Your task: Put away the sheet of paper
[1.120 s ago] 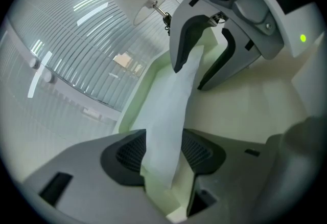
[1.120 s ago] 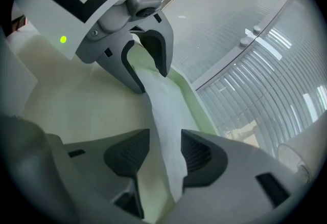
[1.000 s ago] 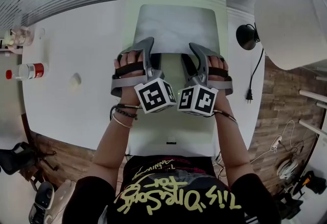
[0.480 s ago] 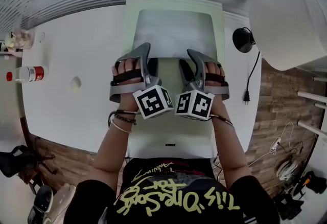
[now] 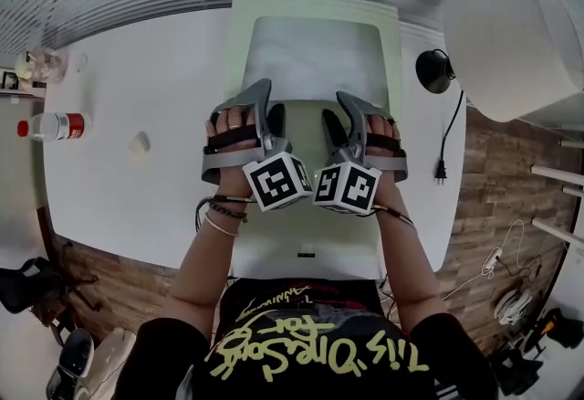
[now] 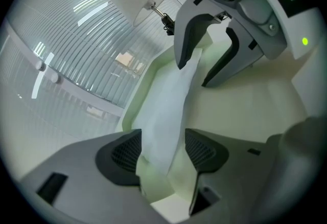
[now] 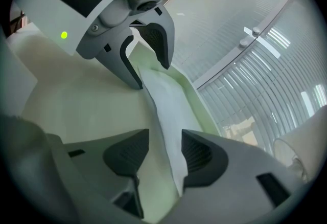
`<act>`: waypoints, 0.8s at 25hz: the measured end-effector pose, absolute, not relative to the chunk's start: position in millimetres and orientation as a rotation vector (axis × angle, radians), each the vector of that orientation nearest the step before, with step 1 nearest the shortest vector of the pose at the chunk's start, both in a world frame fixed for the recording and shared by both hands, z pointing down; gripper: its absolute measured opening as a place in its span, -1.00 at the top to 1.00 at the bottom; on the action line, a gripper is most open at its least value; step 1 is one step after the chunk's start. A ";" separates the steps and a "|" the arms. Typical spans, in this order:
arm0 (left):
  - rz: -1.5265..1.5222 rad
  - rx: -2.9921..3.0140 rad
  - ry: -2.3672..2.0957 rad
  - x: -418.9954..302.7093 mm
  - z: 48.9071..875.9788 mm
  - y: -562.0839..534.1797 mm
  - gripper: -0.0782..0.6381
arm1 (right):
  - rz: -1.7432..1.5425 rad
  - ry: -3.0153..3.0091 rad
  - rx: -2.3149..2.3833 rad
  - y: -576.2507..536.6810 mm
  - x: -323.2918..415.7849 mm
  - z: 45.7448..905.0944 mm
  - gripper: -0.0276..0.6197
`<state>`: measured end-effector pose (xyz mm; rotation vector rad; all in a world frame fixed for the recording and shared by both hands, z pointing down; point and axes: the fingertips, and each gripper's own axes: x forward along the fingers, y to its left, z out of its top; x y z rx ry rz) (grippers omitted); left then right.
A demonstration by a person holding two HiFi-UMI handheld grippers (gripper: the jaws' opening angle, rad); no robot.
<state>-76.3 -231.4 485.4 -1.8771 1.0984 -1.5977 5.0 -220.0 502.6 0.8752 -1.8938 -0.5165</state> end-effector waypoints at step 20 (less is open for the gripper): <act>-1.597 -1.902 1.088 -72.5 490.4 -204.1 0.06 | -0.489 -1.873 0.875 -192.5 10.9 510.2 0.34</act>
